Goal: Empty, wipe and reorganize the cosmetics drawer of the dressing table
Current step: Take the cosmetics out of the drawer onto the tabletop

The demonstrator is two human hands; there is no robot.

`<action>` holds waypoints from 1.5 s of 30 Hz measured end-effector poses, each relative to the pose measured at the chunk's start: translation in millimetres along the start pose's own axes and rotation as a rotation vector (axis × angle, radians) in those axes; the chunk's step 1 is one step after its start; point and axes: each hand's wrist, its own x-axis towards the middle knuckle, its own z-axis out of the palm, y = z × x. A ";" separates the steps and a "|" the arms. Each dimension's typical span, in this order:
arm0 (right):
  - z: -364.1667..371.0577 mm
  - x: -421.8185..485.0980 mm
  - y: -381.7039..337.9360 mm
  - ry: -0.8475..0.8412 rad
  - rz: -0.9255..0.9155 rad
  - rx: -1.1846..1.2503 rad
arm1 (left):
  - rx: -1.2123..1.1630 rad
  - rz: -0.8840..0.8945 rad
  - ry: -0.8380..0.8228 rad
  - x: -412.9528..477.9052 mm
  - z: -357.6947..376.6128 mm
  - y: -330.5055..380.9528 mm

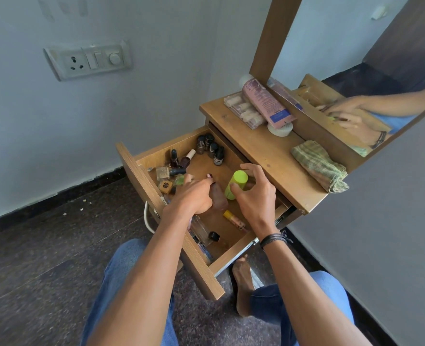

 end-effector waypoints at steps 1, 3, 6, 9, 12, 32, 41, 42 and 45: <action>-1.1 -1.3 -1.7 0.009 -0.017 -0.002 | 0.003 0.007 -0.013 0.9 0.9 0.2; -5.1 -1.2 -7.7 0.038 -0.050 0.011 | 0.006 0.019 -0.034 4.5 2.0 -0.1; -16.7 11.3 -21.3 0.115 -0.110 0.069 | 0.014 0.013 -0.065 9.7 4.2 -3.5; -33.2 38.9 -36.7 0.228 -0.137 0.133 | 0.003 0.031 -0.090 12.0 6.4 -6.1; -48.5 70.0 -49.0 0.365 -0.123 0.182 | 0.011 0.061 -0.073 14.5 8.5 -8.0; -38.7 118.9 -2.6 0.284 0.016 0.077 | 0.121 0.080 0.036 11.7 13.5 2.6; -39.4 120.5 1.9 0.273 0.050 0.062 | 0.163 0.090 0.061 13.3 12.5 4.8; -39.6 119.8 1.6 0.301 0.039 0.068 | 0.161 0.091 0.060 13.3 12.1 4.8; -38.9 110.3 -4.5 0.411 -0.085 0.071 | 0.171 0.089 0.062 14.2 12.9 4.0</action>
